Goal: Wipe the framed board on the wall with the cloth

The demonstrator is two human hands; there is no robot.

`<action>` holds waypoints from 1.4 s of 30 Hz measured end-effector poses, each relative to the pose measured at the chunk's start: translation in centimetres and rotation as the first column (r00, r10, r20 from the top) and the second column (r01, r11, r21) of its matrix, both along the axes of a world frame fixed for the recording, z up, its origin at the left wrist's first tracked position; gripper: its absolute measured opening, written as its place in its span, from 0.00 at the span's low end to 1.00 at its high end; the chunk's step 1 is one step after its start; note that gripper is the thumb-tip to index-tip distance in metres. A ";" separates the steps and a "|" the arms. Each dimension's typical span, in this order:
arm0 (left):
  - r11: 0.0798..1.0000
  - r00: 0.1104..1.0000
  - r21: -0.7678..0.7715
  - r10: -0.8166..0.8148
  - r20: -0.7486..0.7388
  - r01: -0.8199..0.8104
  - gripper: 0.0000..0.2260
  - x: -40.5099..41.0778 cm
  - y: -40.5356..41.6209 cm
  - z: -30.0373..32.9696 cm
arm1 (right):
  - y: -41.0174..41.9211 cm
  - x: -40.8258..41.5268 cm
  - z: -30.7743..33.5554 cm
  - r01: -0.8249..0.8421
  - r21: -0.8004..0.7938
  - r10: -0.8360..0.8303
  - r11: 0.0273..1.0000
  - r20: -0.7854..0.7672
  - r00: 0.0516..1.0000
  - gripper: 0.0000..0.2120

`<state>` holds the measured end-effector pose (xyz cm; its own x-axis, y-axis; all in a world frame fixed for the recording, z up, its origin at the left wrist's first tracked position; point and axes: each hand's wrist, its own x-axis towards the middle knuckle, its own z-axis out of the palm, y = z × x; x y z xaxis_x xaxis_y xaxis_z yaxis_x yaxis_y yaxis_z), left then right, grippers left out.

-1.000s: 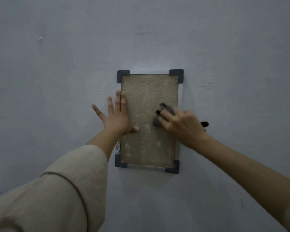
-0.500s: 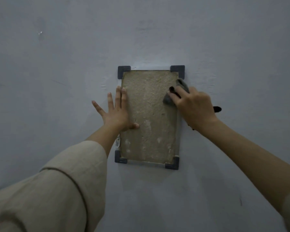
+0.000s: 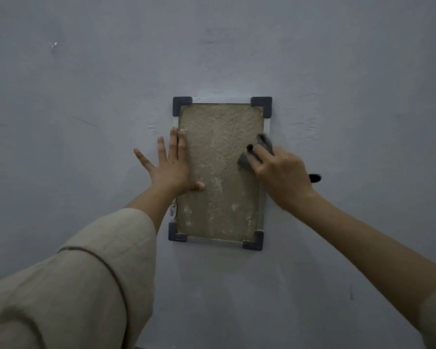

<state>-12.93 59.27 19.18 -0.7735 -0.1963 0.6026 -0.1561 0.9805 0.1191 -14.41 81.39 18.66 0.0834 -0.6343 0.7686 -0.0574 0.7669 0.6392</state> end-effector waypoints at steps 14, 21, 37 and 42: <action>1.000 1.000 -0.010 0.018 0.009 -0.018 0.57 0.1 0.0 0.0 | 1.8 0.4 -3.0 0.099 0.320 -0.122 0.942 0.052 0.991 0.11; 1.000 1.000 0.002 0.020 -0.001 -0.020 0.56 -0.1 0.1 -0.1 | -2.7 0.0 2.1 0.088 0.266 -0.102 0.960 0.038 0.994 0.03; 1.000 1.000 -0.023 -0.007 -0.030 0.006 0.56 -0.2 -0.4 -0.1 | 1.5 0.1 -1.5 -0.005 0.032 0.002 0.999 0.067 0.998 0.16; 1.000 0.999 -0.015 -0.012 -0.036 0.012 0.56 -0.2 -0.4 -0.3 | -0.6 -0.5 6.3 0.013 -0.284 -0.025 0.959 -0.037 0.999 0.11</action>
<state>-13.09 58.82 18.92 -0.7538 -0.1781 0.6326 -0.1400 0.9840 0.1101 -14.90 80.82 24.92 0.1075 -0.3928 0.9133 -0.0198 0.9176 0.3970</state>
